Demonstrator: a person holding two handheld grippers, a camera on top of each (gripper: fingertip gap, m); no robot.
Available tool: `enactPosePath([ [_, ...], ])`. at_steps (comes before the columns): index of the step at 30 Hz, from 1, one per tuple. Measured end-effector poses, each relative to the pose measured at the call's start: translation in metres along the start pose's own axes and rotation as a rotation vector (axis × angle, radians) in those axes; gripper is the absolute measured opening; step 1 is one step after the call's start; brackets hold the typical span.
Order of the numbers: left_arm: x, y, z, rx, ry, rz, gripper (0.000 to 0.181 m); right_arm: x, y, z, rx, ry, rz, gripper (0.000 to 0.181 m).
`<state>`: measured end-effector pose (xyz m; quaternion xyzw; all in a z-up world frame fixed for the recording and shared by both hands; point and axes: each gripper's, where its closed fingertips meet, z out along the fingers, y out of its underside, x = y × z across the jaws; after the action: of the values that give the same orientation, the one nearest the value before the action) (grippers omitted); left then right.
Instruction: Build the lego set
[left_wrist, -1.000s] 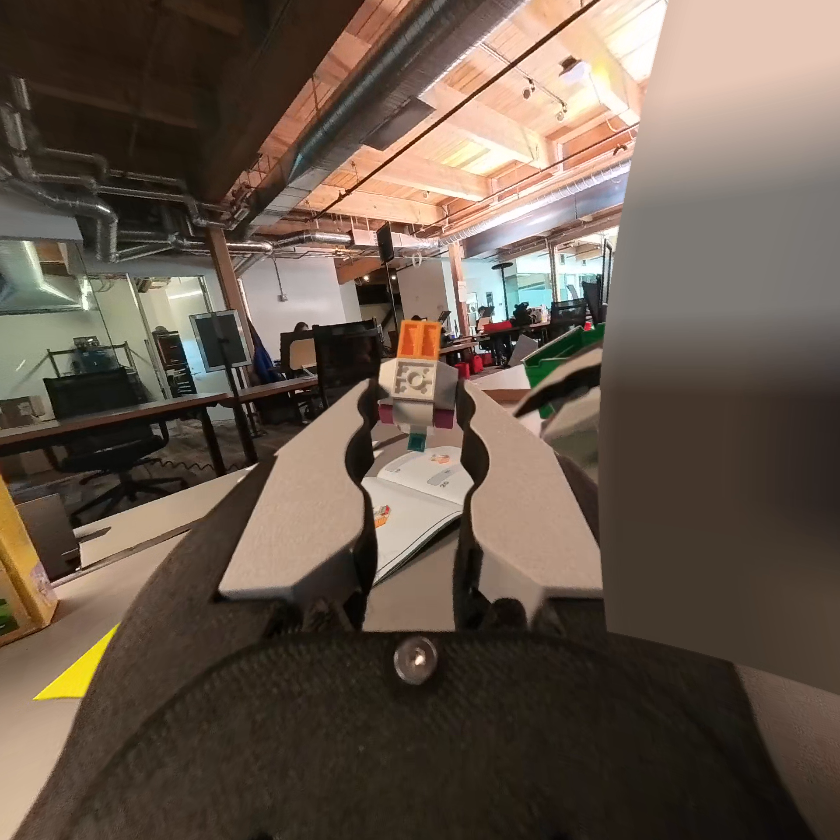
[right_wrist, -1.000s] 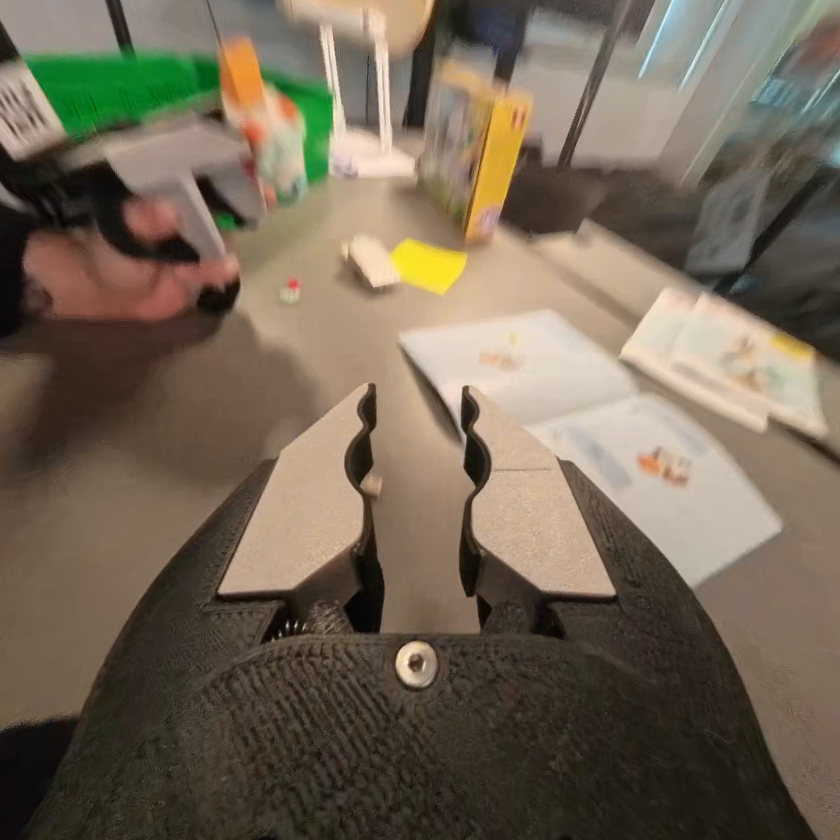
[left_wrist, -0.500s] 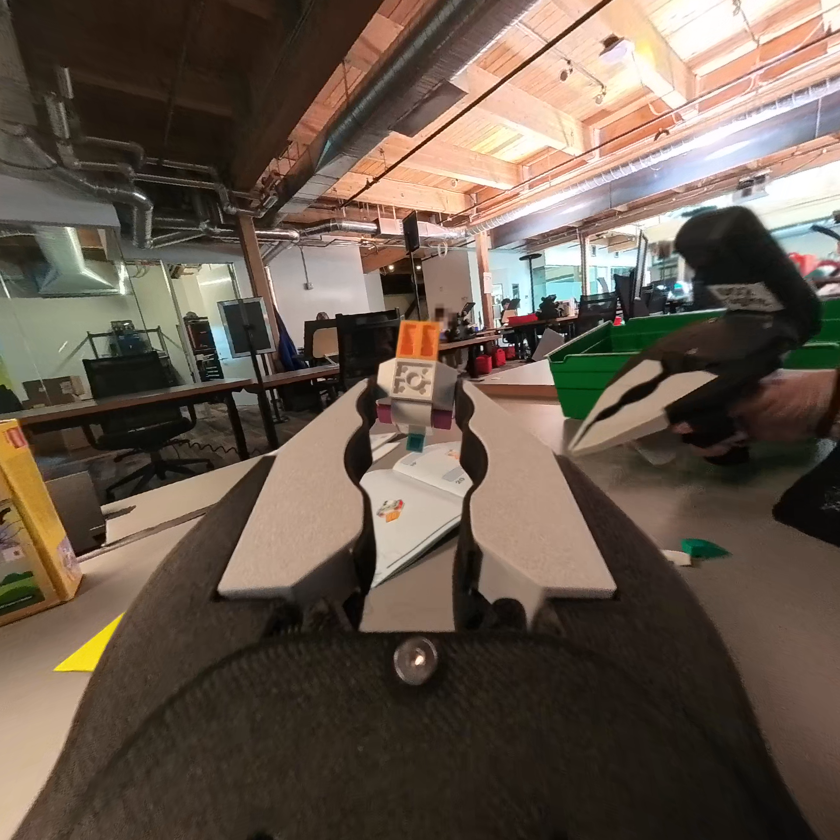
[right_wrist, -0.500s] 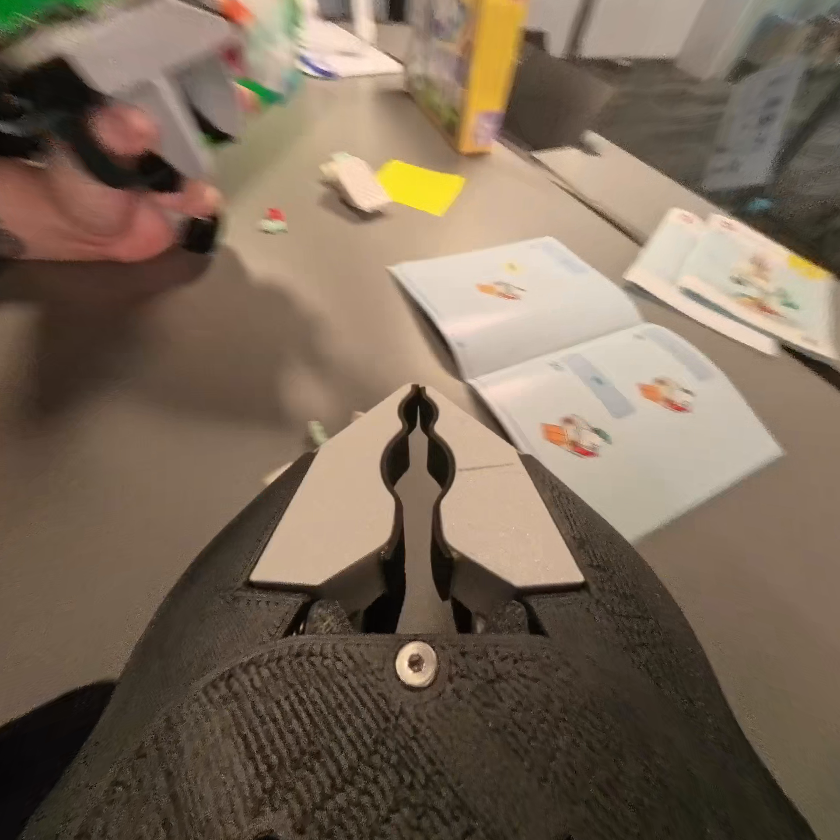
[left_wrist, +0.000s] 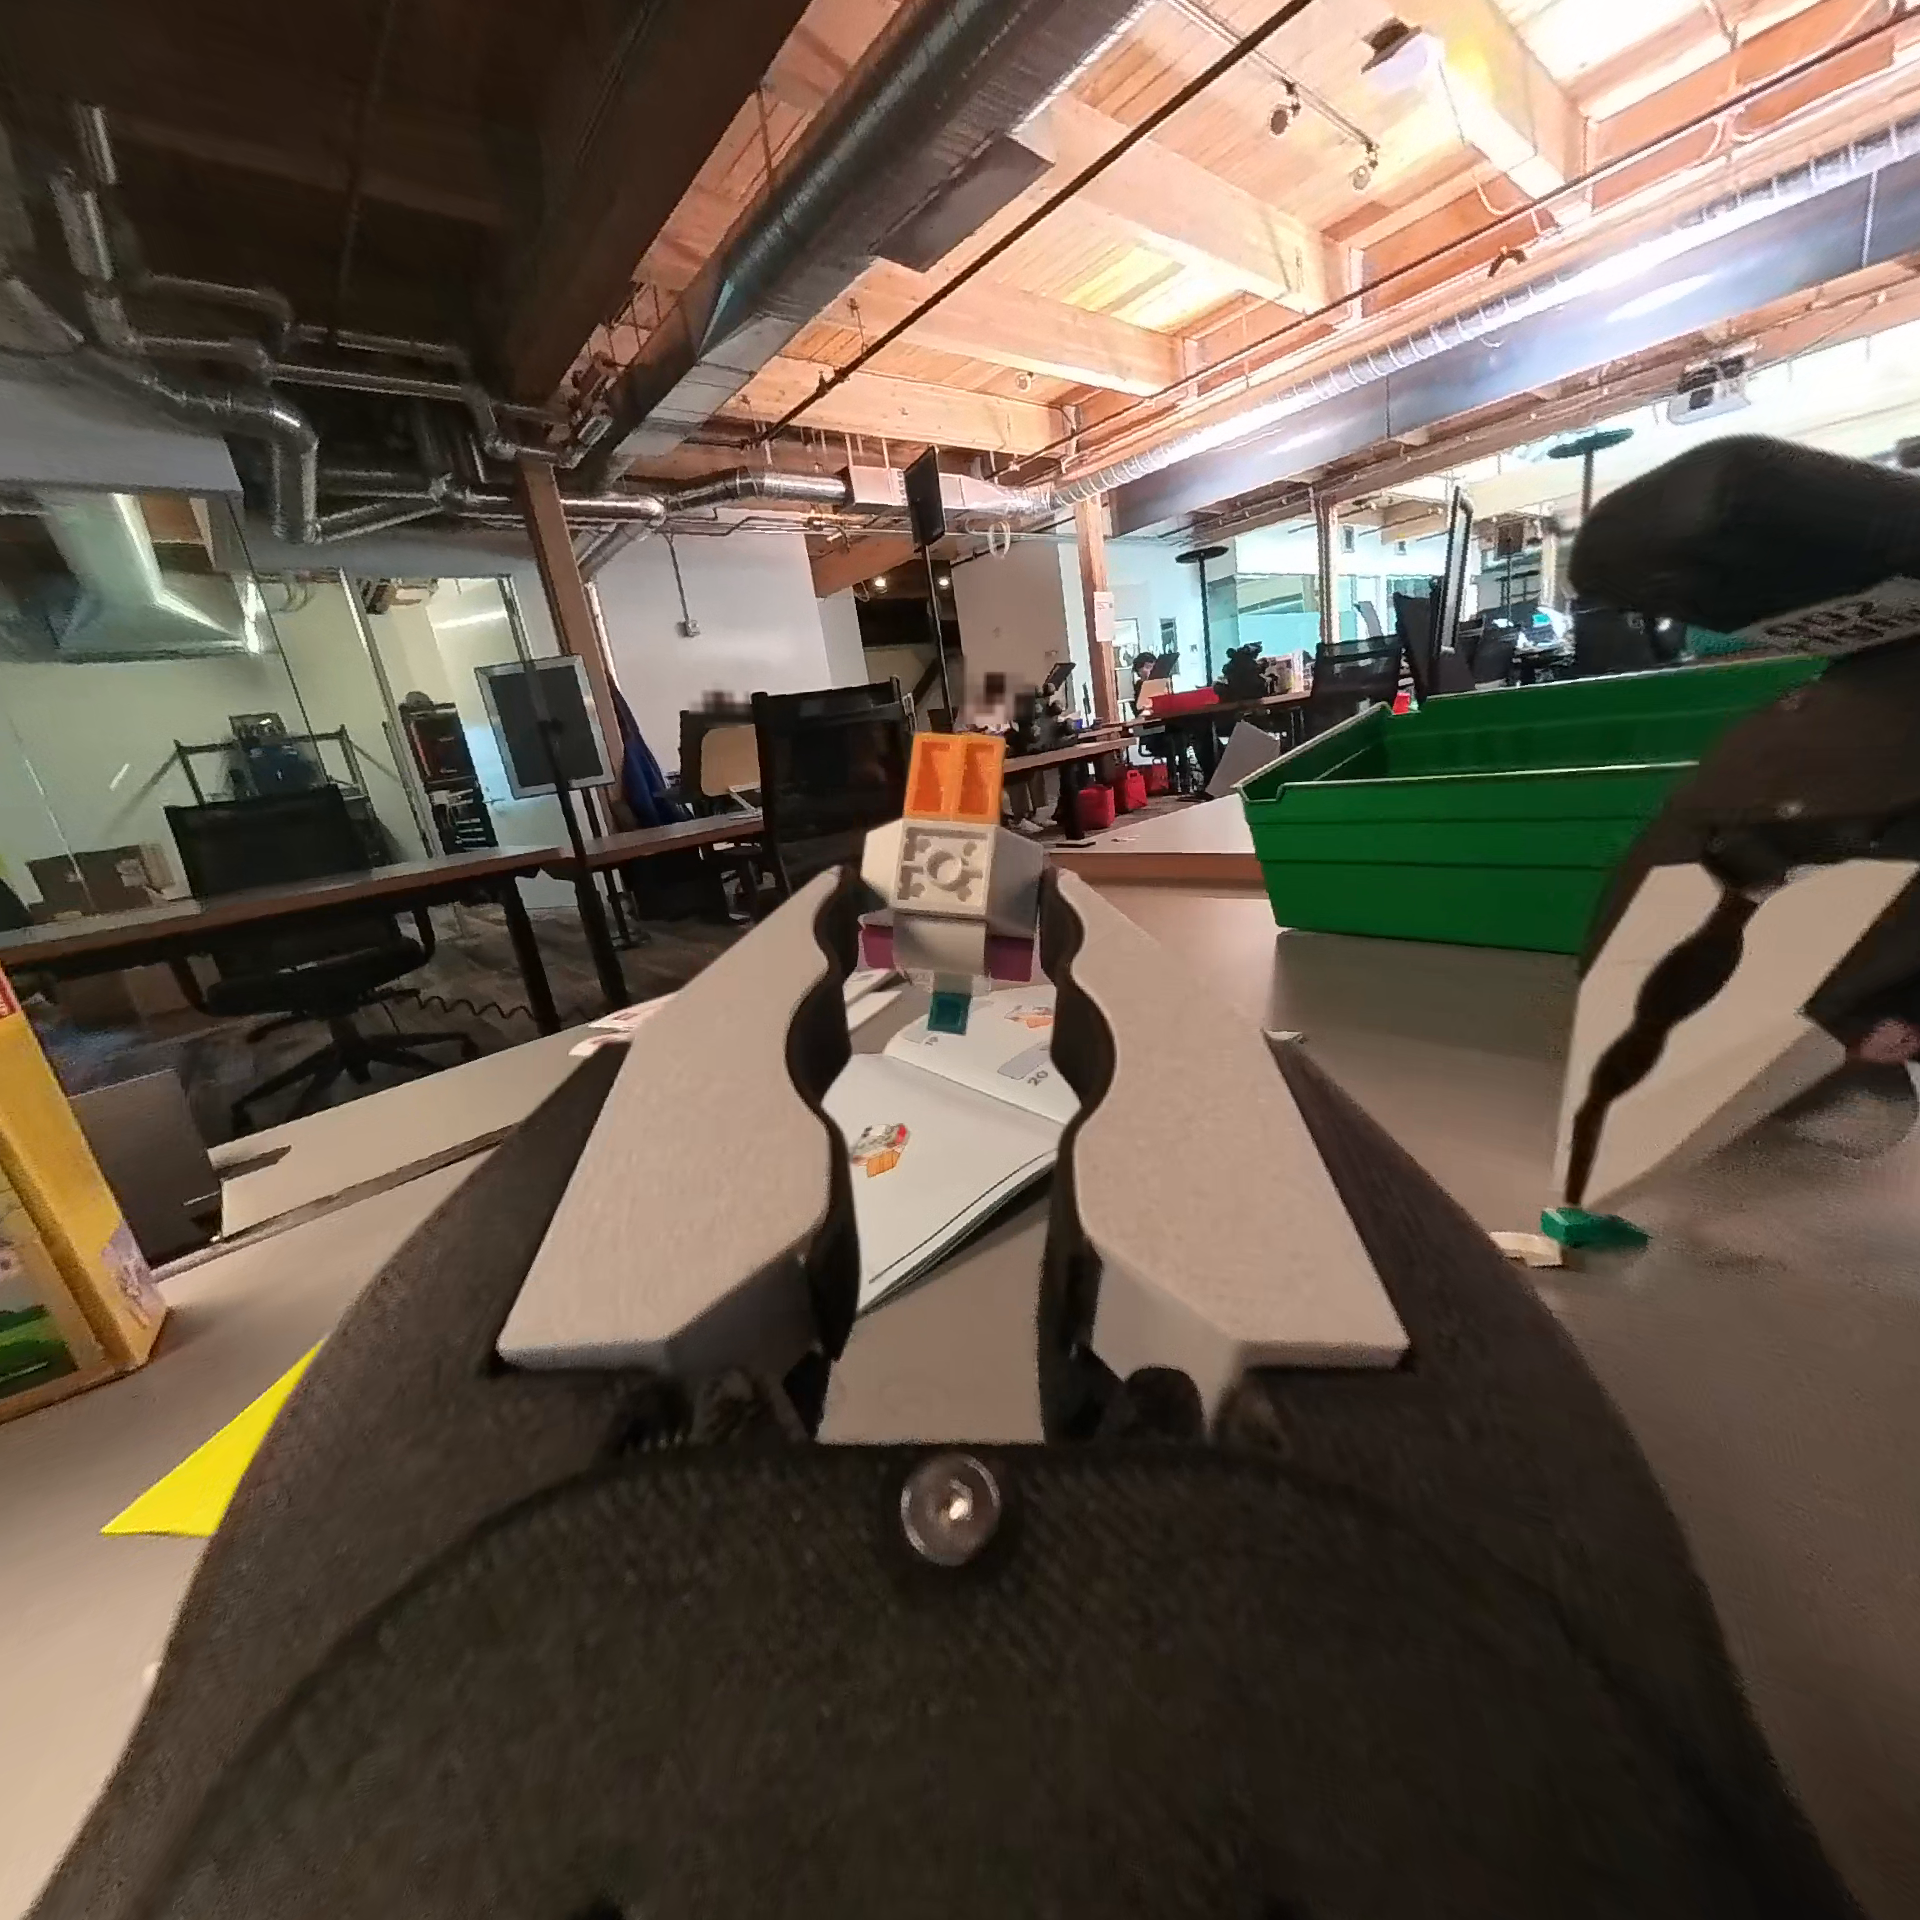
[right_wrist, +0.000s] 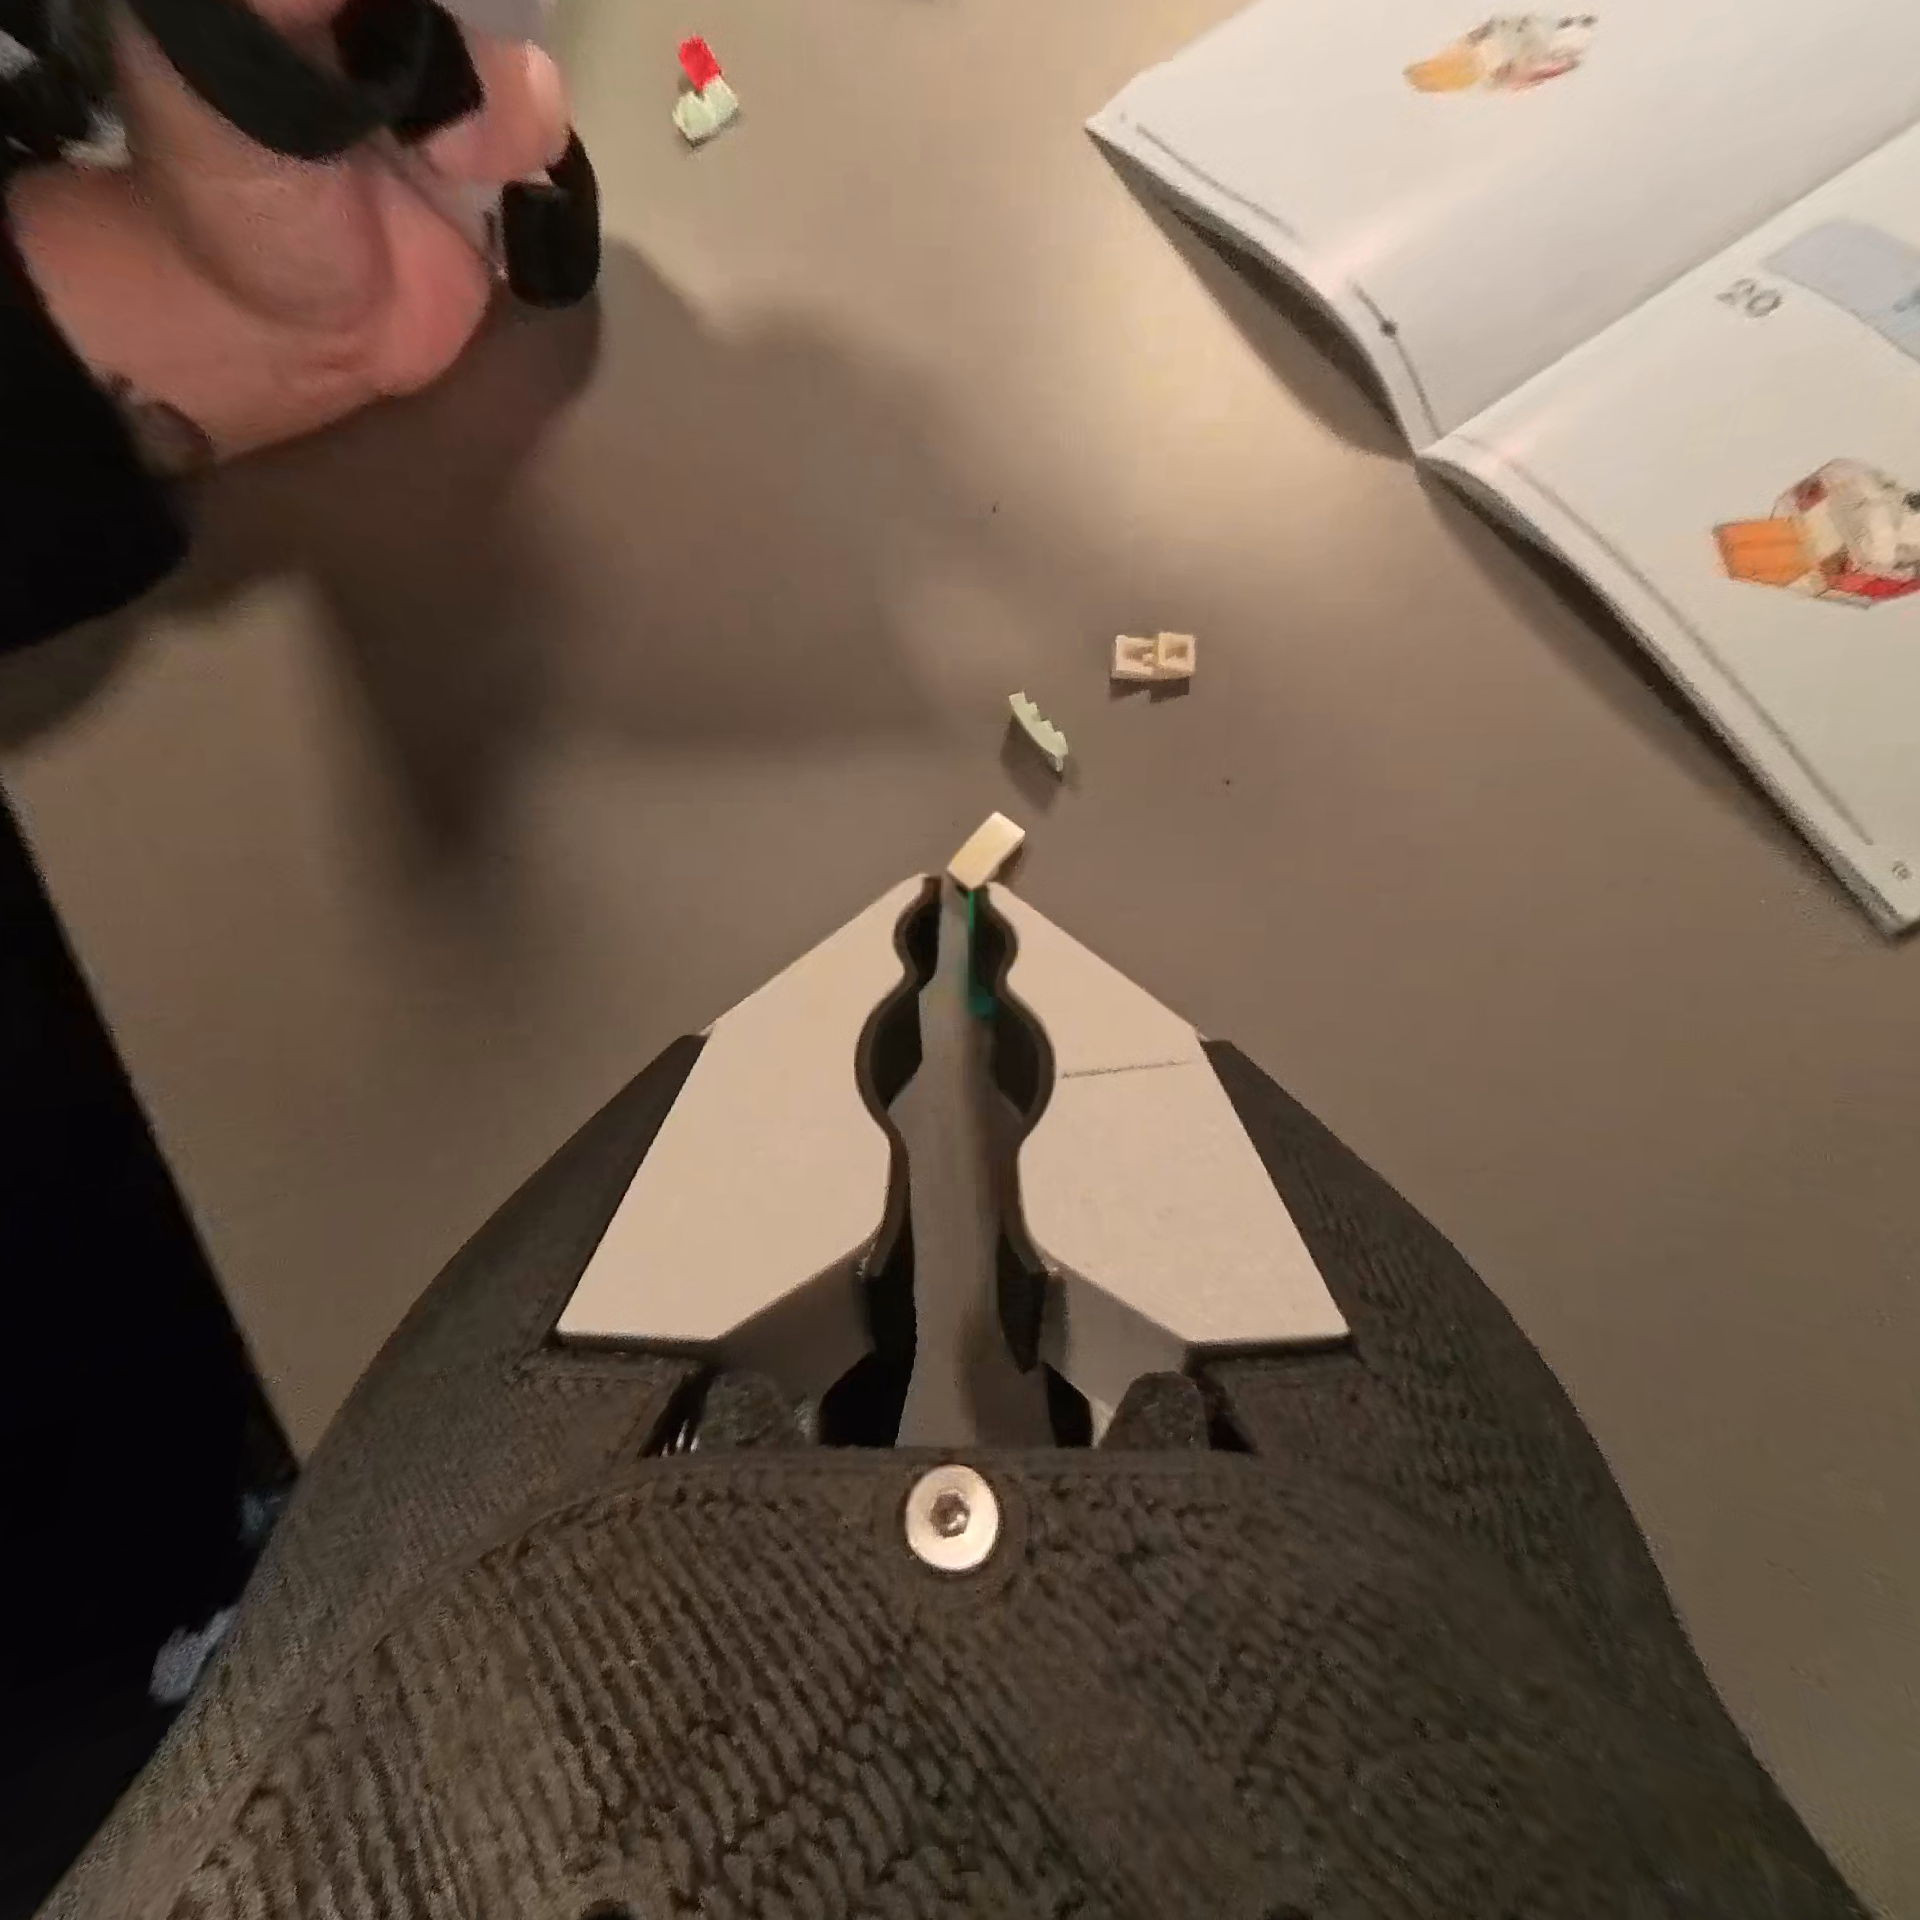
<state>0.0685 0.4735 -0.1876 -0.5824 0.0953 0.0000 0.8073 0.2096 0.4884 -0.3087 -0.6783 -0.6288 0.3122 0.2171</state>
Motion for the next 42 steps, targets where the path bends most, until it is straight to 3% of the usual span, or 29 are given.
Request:
enactPosePath([
  [3,0.005,-0.001,0.0,0.004,0.018,0.026,0.034,-0.002,0.002,0.013,0.008,0.03,0.012,0.018],
  [6,0.009,-0.005,-0.002,0.025,0.037,0.028,0.034,0.001,-0.001,0.013,0.011,0.099,0.0,0.02],
  [16,0.003,-0.005,-0.002,0.031,0.015,0.01,0.033,0.0,-0.009,0.02,-0.006,0.142,-0.031,0.005],
  [18,-0.003,-0.005,-0.003,0.035,-0.011,-0.01,0.033,-0.006,-0.05,0.016,0.18,0.156,-0.101,0.005],
  [22,-0.017,-0.006,-0.006,0.049,-0.073,-0.045,0.033,0.01,-0.168,-0.01,0.746,0.388,-0.121,0.005],
  [24,-0.023,-0.01,-0.009,0.066,-0.1,-0.044,0.033,0.015,-0.204,-0.017,1.0,0.461,-0.069,0.005],
  [26,-0.026,-0.012,-0.011,0.076,-0.114,-0.05,0.033,0.01,-0.219,-0.015,1.17,0.491,-0.068,0.005],
  [28,-0.029,-0.005,-0.006,0.066,-0.107,-0.086,0.034,-0.003,-0.217,-0.004,1.193,0.495,-0.143,0.005],
  [30,-0.032,0.008,-0.001,-0.008,-0.11,-0.102,0.034,-0.02,-0.214,0.009,1.13,0.489,-0.309,0.005],
  [32,-0.03,0.003,-0.002,0.017,-0.098,-0.103,0.034,-0.022,-0.209,0.02,1.077,0.517,-0.422,0.005],
  [36,-0.027,-0.006,-0.004,0.07,-0.075,-0.113,0.034,-0.004,-0.207,0.01,1.129,0.513,-0.279,0.005],
  [42,-0.03,-0.009,-0.004,0.088,-0.082,-0.209,0.034,-0.002,-0.206,0.005,1.145,0.525,-0.271,0.005],
])
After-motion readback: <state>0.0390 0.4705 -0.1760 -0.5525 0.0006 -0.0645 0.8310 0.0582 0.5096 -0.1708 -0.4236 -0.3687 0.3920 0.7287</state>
